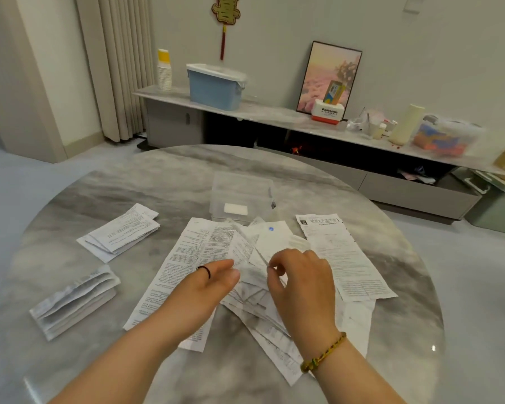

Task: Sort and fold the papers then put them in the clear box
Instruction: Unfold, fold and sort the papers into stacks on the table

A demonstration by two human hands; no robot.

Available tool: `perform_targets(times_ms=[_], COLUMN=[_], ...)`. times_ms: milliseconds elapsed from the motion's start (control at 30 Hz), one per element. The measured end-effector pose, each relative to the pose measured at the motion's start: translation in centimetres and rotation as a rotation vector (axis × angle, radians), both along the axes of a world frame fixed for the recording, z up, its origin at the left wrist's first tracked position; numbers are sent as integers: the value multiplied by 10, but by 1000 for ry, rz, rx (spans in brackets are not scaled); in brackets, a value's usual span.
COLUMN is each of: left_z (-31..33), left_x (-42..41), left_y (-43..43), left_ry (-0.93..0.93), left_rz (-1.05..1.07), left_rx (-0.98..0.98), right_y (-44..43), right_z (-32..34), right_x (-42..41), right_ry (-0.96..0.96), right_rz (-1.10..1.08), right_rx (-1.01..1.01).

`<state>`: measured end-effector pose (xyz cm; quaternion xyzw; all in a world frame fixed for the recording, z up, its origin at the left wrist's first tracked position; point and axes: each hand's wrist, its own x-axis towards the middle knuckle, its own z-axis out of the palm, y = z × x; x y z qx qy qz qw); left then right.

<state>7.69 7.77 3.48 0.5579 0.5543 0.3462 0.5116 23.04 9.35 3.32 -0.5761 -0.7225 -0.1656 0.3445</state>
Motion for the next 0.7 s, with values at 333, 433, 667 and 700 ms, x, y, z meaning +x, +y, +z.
perform_targets(times_ms=[333, 433, 667, 700], left_z=[0, -1, -7, -7], left_x=[-6, -4, -9, -11], left_y=[-6, -5, 2, 4], left_ry=[-290, -318, -309, -310], left_rz=[221, 227, 301, 301], left_rx=[-123, -141, -143, -145], right_y=[-25, -23, -16, -16], right_z=[-24, -27, -38, -41], right_x=[-34, -38, -39, -40], right_ry=[-23, -50, -74, -70], right_rz=[159, 170, 215, 232], right_rx=[-1, 9, -76, -93])
